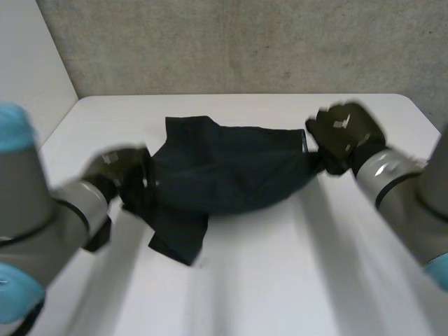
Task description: Fold the shorts.
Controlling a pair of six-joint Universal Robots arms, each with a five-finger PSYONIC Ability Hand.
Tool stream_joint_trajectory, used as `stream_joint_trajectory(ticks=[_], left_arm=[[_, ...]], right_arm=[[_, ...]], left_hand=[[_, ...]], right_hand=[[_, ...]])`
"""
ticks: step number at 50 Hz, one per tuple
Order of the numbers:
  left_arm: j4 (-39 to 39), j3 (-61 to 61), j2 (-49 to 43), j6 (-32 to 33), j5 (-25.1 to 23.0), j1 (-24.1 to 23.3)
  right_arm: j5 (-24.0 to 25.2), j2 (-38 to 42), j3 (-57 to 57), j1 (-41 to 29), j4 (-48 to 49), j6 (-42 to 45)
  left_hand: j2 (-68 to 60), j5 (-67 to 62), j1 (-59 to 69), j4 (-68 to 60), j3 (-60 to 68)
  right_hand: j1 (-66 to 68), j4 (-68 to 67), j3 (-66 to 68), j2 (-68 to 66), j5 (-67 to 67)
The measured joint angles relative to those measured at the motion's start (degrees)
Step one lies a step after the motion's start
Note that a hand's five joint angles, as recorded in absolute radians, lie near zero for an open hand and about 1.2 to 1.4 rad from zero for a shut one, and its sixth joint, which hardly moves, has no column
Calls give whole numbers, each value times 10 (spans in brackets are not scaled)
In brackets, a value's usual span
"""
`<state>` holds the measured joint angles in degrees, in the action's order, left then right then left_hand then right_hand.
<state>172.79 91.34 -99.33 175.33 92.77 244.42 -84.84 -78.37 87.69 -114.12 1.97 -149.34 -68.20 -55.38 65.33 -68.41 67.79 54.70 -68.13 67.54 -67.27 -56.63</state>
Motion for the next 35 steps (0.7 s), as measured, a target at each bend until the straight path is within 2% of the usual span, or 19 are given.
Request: stream_joint_trajectory(ticks=[2, 7, 14, 16, 19, 22, 25, 29, 35], left_arm=[[-6, -12, 28, 19, 0, 1], [-25, -73, 140, 145, 0, 7], [-35, -93, 146, 264, 5, 8], [-35, -92, 142, 270, 5, 8], [-36, -75, 82, 302, 7, 7], [-34, -67, 36, 309, 9, 7], [-23, -70, -44, 311, 19, 6], [1, -90, -110, 311, 38, 6], [81, -163, -196, 320, 70, 7]], right_arm=[[1, -17, -16, 0, -17, 12], [12, -68, -120, -2, -106, 56], [27, -49, -212, -1, -202, 77], [27, -37, -221, -2, -214, 82], [23, 24, -237, -7, -250, 106], [20, 54, -237, -10, -257, 116], [10, 120, -237, -16, -257, 124], [-2, 170, -241, -19, -245, 122], [-23, 236, -264, -19, -184, 114]], left_hand=[[-2, 0, 0, 0, 1], [-2, 0, 0, 0, 3], [-2, 0, 0, -2, 3], [-2, 0, 0, -2, 3], [-3, 0, 0, -3, 3], [-3, 0, 0, -3, 3], [-3, 0, 0, -3, 3], [-3, 0, 0, -3, 3], [-3, 0, 0, -3, 3]], right_hand=[[0, 0, 0, 0, 0], [0, -3, 0, 0, 0], [0, -3, 0, 0, 0], [0, -3, 0, 0, 0], [0, -3, 0, 0, 0], [0, -3, 0, 0, 0], [0, -3, 0, 0, 0], [0, -3, 0, 0, 0], [0, -3, 0, 0, 0]])
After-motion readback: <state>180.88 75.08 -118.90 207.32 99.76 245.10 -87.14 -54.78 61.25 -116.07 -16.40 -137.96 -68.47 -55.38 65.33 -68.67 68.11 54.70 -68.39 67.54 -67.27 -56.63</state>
